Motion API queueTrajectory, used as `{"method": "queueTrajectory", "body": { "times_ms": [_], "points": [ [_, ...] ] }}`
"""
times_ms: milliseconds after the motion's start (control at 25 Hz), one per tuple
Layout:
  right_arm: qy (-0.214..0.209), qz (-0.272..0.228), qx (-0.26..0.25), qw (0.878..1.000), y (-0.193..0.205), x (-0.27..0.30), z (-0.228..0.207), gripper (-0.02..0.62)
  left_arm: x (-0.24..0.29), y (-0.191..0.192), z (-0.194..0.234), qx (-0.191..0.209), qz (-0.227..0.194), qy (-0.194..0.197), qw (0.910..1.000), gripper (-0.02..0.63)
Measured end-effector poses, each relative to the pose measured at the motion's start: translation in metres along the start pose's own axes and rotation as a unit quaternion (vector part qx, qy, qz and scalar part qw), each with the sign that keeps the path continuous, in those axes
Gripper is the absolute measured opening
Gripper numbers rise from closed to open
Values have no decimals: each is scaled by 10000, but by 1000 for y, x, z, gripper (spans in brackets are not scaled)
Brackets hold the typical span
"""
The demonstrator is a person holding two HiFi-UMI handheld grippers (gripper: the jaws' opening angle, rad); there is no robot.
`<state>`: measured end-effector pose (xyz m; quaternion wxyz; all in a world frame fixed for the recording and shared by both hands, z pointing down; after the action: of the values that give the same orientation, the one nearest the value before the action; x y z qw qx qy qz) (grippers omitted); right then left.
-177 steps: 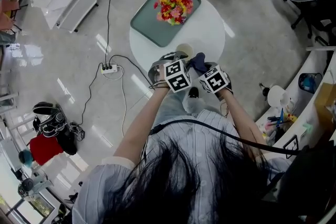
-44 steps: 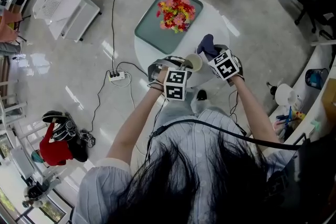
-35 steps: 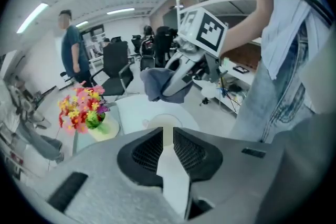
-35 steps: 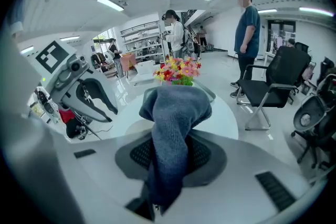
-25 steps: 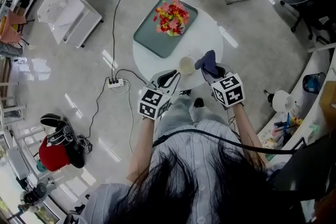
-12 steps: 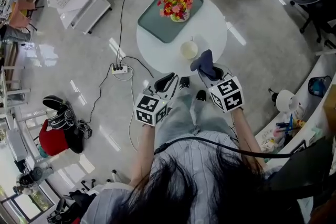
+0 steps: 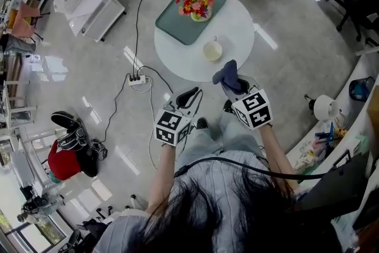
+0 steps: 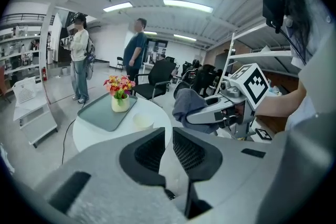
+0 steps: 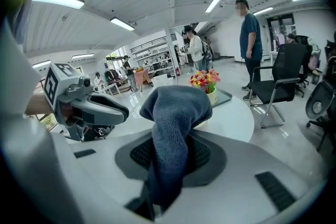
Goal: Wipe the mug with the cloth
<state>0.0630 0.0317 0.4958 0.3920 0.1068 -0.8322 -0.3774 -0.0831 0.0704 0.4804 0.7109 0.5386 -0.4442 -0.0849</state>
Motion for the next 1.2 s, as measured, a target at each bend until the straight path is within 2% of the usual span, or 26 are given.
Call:
{"method": "queueTrajectory", "body": {
  "times_ms": [200,440,840,1200],
  "points": [
    [150,-199,179,9995,3,-7,20,101,-18,4,0,255,-48,92,9996,57],
    [330,-295,386,9983,20,-15,58,101,-50,11,-4,347,-287,158,9989,57],
    [587,-391,459,9965,59,-27,116,101,-100,42,-24,567,-497,448,9961,57],
    [607,-375,369,9968,74,-32,144,101,-130,47,-31,590,-693,417,9950,57]
  ]
}}
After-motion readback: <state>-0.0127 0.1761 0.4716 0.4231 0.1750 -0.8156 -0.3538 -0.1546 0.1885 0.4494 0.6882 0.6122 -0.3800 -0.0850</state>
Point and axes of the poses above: the fingertips, and each gripper's own axes: x forward along the fingers, z to its left, y out of its underside, the point moved 5 cm from there along -x, backward along the fingers, and after that the axes turned 13 degrees about x, right-handed, at the moved point
